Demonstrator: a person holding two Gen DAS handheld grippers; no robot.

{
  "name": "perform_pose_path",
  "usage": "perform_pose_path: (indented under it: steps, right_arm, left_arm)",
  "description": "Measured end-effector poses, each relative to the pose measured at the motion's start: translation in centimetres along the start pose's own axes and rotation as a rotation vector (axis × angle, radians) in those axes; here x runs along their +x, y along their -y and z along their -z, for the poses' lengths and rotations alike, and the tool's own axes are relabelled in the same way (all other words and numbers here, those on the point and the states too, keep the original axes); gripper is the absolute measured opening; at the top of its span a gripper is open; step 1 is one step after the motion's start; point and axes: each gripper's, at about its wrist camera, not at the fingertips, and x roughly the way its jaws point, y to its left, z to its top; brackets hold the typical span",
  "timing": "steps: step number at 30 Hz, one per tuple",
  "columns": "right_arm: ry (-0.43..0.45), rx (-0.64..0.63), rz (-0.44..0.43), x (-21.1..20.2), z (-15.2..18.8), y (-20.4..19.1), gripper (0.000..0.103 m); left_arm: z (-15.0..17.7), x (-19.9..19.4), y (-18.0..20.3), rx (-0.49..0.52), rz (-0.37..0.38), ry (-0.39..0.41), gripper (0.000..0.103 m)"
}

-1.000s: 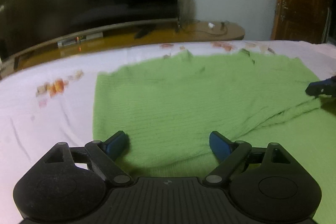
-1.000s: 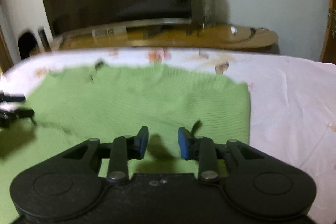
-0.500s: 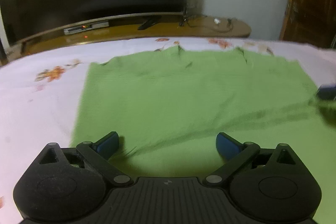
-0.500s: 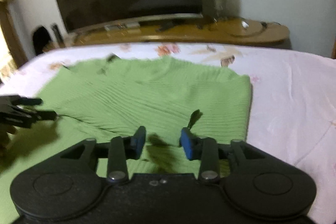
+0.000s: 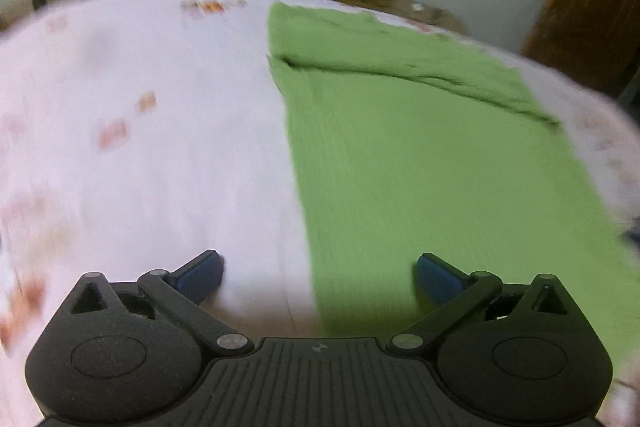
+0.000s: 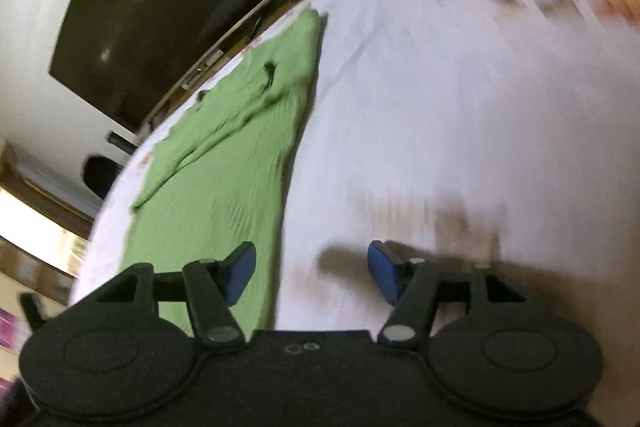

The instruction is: Fold small clothes

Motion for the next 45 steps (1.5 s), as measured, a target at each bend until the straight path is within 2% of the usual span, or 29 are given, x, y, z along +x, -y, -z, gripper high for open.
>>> perform_pose_path:
  steps: [3,5,7,11,16,18,19,20,22,24,27,32,35,36,37,38,40,42,45]
  right_arm:
    - [-0.018,0.060,-0.035,-1.4,3.7,-0.2,0.056]
    - [-0.038,0.074,-0.037,-2.0,5.8,-0.8,0.045]
    - [-0.047,0.096,-0.047,-2.5,7.4,-1.2,0.043]
    - [-0.040,0.152,-0.084,-3.0,9.5,-1.4,0.043]
    - [-0.089,0.158,-0.121,-2.3,10.4,-2.4,0.043]
    - [-0.103,0.165,-0.137,-1.9,10.8,-2.6,0.043]
    - [-0.104,0.166,-0.142,-1.7,10.9,-2.7,0.042]
    - [-0.105,0.169,-0.153,-1.6,10.9,-2.8,0.041]
    - [-0.103,0.180,-0.161,-1.3,11.0,-2.7,0.034]
    - [-0.092,0.199,-0.163,-0.7,11.0,-2.7,0.025]
    - [-0.090,0.193,-0.164,0.1,10.9,-3.2,0.020]
    - [-0.066,0.211,-0.159,-0.7,11.4,-2.7,0.023]
    - [-0.069,0.222,-0.157,-0.9,11.6,-2.4,0.022]
    - [-0.064,0.223,-0.152,-0.9,11.6,-2.5,0.020]
    - [-0.056,0.218,-0.140,-0.9,11.7,-2.5,0.010]
    - [-0.044,0.199,-0.110,-0.9,11.8,-2.7,0.005]
    - [-0.026,0.166,-0.063,-0.9,12.0,-3.1,0.005]
    - [0.007,0.136,-0.059,-1.3,12.1,-3.6,0.005]
    - [0.058,0.096,-0.084,-2.6,11.9,-4.6,0.004]
  left_arm:
    - [2.3,-2.2,-2.2,-0.127,0.150,-0.018,0.086]
    - [3.7,-3.3,-3.5,-0.198,0.254,-0.032,0.085]
    - [5.3,-3.9,-4.7,-0.255,0.358,-0.039,0.085]
    - [7.4,-3.9,-6.4,-0.317,0.455,-0.007,0.085]
    - [8.3,-3.7,-5.9,-0.275,0.537,-0.036,0.085]
    - [8.6,-3.7,-6.6,-0.316,0.570,-0.023,0.082]
    - [8.8,-3.8,-6.8,-0.329,0.576,-0.018,0.070]
    - [9.2,-3.7,-7.2,-0.343,0.567,-0.022,0.064]
    - [9.6,-3.3,-7.2,-0.348,0.510,-0.032,0.042]
    - [9.7,-3.2,-7.3,-0.352,0.494,-0.039,0.041]
    - [9.4,-3.5,-6.8,-0.311,0.478,-0.046,0.041]
    - [8.7,-4.0,-6.4,-0.274,0.481,-0.087,0.041]
    - [8.7,-3.6,-6.4,-0.279,0.484,-0.085,0.040]
    - [8.7,-3.6,-6.4,-0.280,0.479,-0.078,0.023]
    - [8.8,-3.3,-6.1,-0.268,0.449,-0.086,0.003]
    - [9.0,-3.1,-5.9,-0.253,0.422,-0.090,0.003]
    - [9.3,-3.4,-5.8,-0.253,0.420,-0.048,0.002]
    - [9.5,-3.7,-5.9,-0.281,0.431,-0.006,0.002]
    - [9.5,-5.5,-6.4,-0.337,0.476,0.101,0.002]
